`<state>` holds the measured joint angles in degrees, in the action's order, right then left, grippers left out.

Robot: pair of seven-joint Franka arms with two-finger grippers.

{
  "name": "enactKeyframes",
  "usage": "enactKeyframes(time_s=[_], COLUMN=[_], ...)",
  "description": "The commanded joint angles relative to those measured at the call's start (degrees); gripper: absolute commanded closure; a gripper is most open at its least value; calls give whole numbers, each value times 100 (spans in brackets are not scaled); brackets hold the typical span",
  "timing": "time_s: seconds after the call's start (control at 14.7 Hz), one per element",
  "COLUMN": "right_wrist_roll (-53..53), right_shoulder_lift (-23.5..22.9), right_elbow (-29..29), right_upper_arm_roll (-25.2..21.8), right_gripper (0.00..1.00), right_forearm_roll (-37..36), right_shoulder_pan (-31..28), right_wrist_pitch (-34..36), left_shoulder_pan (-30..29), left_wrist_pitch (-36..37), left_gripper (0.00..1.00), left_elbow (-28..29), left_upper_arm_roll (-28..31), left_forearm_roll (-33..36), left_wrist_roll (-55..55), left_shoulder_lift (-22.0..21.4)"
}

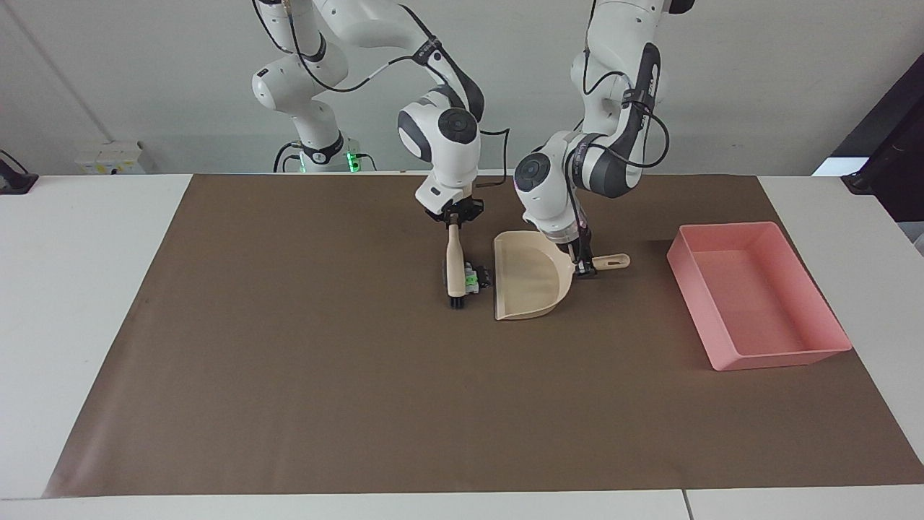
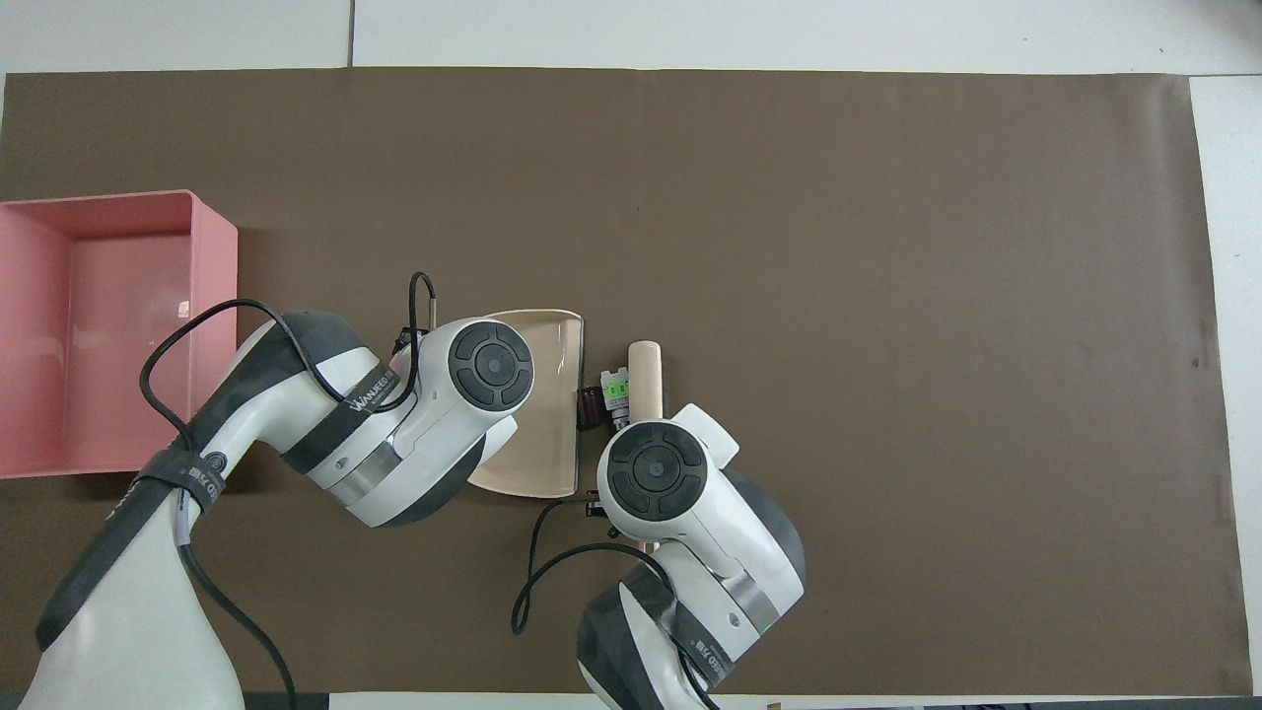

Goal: Clean e-waste and dump in bin
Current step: 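Sweep the e-waste into the dustpan with the brush in the right gripper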

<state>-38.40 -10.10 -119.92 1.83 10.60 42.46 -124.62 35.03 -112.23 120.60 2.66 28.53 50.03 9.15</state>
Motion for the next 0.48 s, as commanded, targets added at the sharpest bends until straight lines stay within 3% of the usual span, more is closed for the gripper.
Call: enactKeyframes(time_s=[0.0,0.2,0.41], right_wrist_roll=[1118,2238,2231], right_shoulder_lift=[-281,-413,-466], right_elbow=[189,407,619], right_upper_arm_roll=[116,142,142], right_gripper=[100,100,100], right_forearm_roll=[1184,2515,2666], right_shoulder_pan=[17,43,34], right_wrist_pitch=[-570,-976,-968], left_shoulder_pan=[39,22,-14], left_wrist_pitch=[-264,-343,-474], left_gripper=[100,100,100], left_elbow=[288,315,341], left_upper_arm_roll=[41,41,33], left_forearm_roll=[65,65,56], left_wrist_roll=[-98,-98,-125], left_shoulder_lift=[-116,-116,-124])
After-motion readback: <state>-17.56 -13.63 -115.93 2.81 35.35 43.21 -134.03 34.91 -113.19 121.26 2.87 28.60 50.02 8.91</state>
